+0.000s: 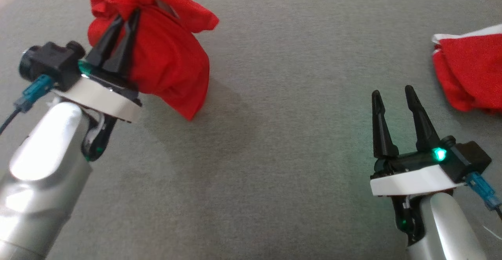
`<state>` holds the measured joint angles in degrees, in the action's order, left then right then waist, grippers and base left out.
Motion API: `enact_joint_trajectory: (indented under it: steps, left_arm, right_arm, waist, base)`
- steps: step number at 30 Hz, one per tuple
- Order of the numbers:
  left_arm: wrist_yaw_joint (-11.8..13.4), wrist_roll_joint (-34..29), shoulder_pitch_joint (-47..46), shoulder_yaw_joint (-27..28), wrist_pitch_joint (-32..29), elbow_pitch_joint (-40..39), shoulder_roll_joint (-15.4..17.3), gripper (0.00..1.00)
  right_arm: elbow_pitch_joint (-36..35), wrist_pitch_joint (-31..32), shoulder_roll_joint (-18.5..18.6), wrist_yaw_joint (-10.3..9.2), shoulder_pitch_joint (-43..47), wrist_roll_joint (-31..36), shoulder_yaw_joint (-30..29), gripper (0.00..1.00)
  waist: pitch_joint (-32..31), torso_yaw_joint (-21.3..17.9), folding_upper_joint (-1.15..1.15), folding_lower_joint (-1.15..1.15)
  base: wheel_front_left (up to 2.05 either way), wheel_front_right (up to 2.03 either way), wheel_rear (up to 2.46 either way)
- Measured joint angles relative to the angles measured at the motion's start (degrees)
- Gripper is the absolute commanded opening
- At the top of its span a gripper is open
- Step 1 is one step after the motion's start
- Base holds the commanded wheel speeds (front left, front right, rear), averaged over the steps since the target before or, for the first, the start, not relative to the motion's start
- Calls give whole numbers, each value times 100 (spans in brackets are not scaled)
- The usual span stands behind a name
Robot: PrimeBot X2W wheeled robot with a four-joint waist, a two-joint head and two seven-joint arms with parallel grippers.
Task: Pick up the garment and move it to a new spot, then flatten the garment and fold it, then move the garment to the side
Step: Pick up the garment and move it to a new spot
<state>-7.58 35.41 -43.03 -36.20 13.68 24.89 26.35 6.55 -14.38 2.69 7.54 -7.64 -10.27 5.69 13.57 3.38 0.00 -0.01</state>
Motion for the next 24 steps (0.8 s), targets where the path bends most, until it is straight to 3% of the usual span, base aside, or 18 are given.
enact_joint_trajectory:
  steps: [5,10,13,16,17,18,24]
  left_arm:
    - [163,-82,-27,-154,-258,-211,-99,0]
    - [415,-158,-281,-272,-354,-200,-432,0]
    - [646,-257,-678,-268,-292,77,-789,0]
    - [820,-374,-940,-252,-182,497,-943,0]
    - [853,-370,-992,-240,-168,653,-977,24]
    - [887,-368,-1015,-219,-166,813,-1029,100]
    - [750,-368,-938,-264,-38,1296,-1178,100]
  right_arm:
    - [-23,0,1,0,-3,-160,80,100]
    - [-81,0,1,0,-47,-322,142,100]
    - [-133,0,1,0,-240,-434,196,100]
    - [-177,0,1,0,-328,-508,234,100]
    - [-182,0,1,0,-343,-532,237,100]
    - [-186,-1,1,0,-344,-538,237,100]
    - [-192,-1,1,0,-333,-538,102,100]
  waist:
    - [-6,-330,0,0]
    - [78,-736,0,1]
    - [170,-1063,0,1]
    - [220,-1281,0,1]
    - [232,-1340,0,1]
    - [241,-1389,0,1]
    - [190,-1326,0,1]
  base:
    - [0,0,0]
    - [0,0,0]
    - [0,0,0]
    - [0,0,0]
    - [0,0,0]
    - [0,0,0]
    - [0,0,0]
